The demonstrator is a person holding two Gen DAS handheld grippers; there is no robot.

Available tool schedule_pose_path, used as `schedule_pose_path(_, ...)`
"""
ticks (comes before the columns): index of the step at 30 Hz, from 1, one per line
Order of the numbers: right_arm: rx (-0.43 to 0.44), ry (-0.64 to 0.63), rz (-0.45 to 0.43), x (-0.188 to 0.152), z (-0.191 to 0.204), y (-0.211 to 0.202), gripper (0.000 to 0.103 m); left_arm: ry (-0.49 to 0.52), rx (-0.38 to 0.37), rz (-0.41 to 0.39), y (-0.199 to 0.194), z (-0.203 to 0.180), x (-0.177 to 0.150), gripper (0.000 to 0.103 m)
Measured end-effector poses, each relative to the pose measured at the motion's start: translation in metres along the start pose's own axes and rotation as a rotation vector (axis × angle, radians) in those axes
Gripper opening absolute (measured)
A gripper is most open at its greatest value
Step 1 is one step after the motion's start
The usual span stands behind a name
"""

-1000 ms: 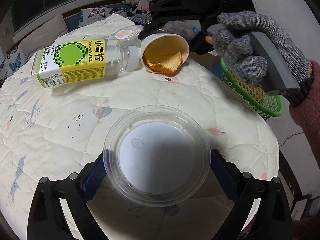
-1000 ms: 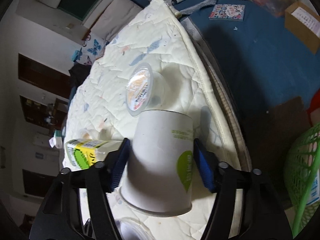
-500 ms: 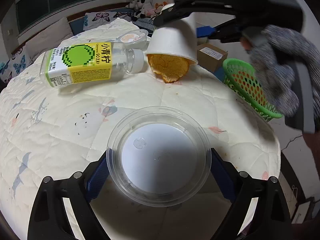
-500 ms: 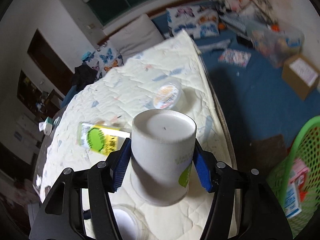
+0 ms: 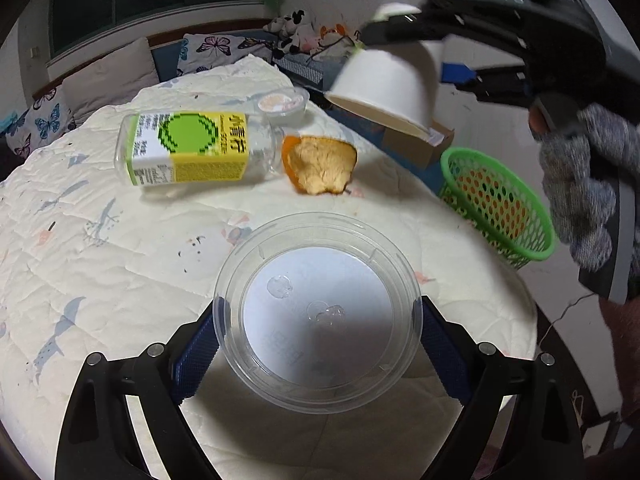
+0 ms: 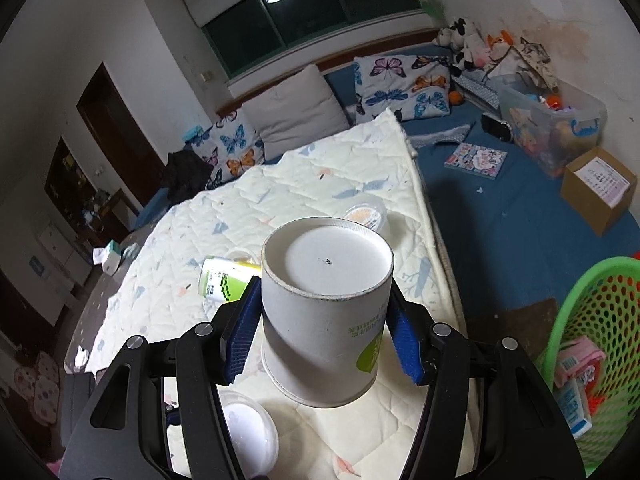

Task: Collect trash
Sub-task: 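Carry the paper cup into the green basket and open the right tool while the left tool carries the lid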

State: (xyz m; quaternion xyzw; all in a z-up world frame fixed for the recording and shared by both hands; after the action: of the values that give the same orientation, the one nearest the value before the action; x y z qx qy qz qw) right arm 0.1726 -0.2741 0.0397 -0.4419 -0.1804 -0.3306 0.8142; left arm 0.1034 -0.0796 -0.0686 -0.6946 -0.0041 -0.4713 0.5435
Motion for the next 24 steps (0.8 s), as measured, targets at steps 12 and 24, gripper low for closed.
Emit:
schedule_pose_path(12,-0.135,0.092,-0.085,-0.002,-0.075,-0.059,0.06,0.069,-0.059,-0.052,0.0,-0.024,0.041,0.089)
schedule_pose_path(24,-0.403,0.218,-0.139,-0.011,-0.192,-0.103,0.062,0.152,-0.143,-0.067,0.025,-0.07,0.094,0.089)
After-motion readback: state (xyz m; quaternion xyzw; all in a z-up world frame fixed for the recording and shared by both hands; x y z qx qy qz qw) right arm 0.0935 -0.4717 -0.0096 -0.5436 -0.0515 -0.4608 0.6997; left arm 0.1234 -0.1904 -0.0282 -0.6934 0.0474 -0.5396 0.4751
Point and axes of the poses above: each gripper's, at about its wrist camera, not at the fingertips, and y roughly the way its jaws point, z to its left, x to its top, the point moved 1 cm from there along y, roughly the way its jaws point, and after that the axes turned 15 degrees about y, right-handed, at the moved point
